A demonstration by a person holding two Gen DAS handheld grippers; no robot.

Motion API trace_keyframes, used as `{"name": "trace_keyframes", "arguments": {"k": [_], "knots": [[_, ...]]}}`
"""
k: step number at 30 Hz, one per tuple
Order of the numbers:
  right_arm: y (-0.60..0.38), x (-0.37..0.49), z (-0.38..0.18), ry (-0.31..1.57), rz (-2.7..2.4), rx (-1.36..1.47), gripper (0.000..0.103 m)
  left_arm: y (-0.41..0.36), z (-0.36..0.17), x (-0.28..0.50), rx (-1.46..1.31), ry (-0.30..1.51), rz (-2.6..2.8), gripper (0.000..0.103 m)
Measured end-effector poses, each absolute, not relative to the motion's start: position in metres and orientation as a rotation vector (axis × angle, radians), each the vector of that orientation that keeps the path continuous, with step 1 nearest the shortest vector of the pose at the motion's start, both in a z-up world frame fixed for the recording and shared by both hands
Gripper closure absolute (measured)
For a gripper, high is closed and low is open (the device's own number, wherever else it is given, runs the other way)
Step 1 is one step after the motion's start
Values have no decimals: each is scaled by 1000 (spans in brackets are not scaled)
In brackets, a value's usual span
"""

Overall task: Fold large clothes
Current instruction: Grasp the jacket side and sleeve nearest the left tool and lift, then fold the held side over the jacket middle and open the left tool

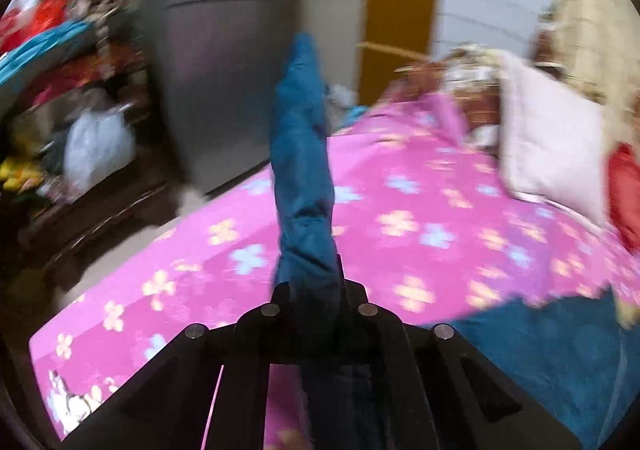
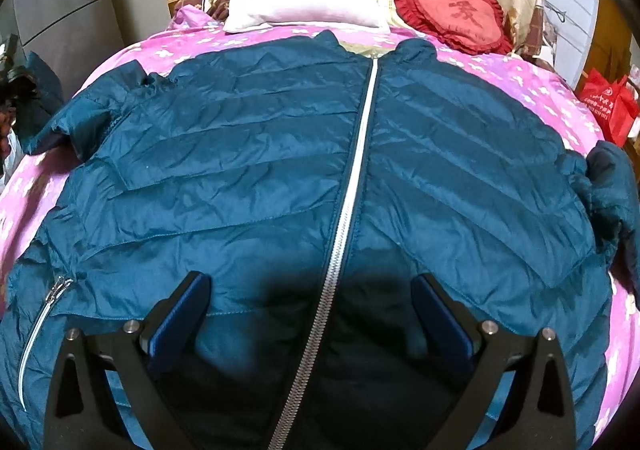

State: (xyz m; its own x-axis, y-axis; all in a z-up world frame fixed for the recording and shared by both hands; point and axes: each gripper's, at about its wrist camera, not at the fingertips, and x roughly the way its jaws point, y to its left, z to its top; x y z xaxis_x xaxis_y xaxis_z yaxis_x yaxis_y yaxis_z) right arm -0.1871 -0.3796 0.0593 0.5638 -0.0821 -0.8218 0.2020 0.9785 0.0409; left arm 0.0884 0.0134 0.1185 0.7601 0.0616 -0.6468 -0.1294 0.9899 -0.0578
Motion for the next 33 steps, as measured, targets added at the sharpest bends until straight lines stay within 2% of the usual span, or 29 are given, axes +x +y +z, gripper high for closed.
{"name": "trace_keyframes", "arguments": {"k": [6, 11, 24, 28, 33], "knots": [[-380, -191, 65, 950, -176, 155, 0, -59, 161, 23, 21, 566, -123, 103], [-387, -205, 76, 922, -178, 196, 0, -123, 172, -15, 67, 549, -286, 103], [-437, -233, 81, 905, -277, 249, 0, -277, 92, -88, 231, 660, -543, 103], [-455, -239, 82, 899, -309, 251, 0, -300, 71, -96, 226, 712, -630, 103], [-473, -245, 83, 902, -342, 262, 0, -311, 46, -87, 166, 874, -713, 103]]}}
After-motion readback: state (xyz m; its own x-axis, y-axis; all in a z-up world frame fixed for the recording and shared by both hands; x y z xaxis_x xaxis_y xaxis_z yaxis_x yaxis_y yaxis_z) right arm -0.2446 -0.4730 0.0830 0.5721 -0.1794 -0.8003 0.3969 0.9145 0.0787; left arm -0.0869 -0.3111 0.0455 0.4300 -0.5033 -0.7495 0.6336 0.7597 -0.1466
